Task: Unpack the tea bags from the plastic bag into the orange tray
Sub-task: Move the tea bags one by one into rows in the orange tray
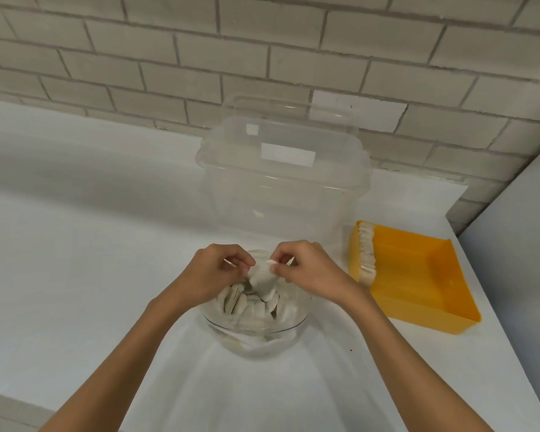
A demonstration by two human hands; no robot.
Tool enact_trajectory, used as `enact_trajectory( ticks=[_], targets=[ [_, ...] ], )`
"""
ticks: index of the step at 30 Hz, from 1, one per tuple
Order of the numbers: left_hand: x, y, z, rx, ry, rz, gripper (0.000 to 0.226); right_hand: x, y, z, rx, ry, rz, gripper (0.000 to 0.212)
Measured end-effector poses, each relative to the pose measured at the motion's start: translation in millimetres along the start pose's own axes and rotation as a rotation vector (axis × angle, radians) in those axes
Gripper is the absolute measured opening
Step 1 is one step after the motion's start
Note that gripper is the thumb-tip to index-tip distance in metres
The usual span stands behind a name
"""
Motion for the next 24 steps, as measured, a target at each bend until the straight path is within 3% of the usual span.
enact_trajectory(
  ticks=[7,9,15,21,24],
  targets=[
    [2,-3,5,-0.06,-0.336,0.031,0.021,-19,5,2,0.083,0.454,-0.051,0.009],
    [4,-1,8,-0.066,-0.375,0.048,0.027,-23,7,2,0.062,0.487,-0.049,0.018],
    [8,8,23,0.046,-0.395,0.119,0.028,-25,6,-12,-0.026,0.357,-0.014,0.017],
    [3,8,10,0.055,-0.3,0.222,0.007,-3,15,-8,0.036,0.267,0.002,0.023],
    [-3,5,-2,0.018,-0.259,0.27,0.004,16,14,-4,-0.002,0.024,-0.048,0.014]
  ],
)
Point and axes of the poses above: each hand's wrist, its own y-axis towards the middle knuckle, its own x-axis out of the palm, z = x × y, the point moved 4 cm from there along y, towards the middle knuckle, and after that the axes turned 15 degrees about x, right-handed, at the moved point
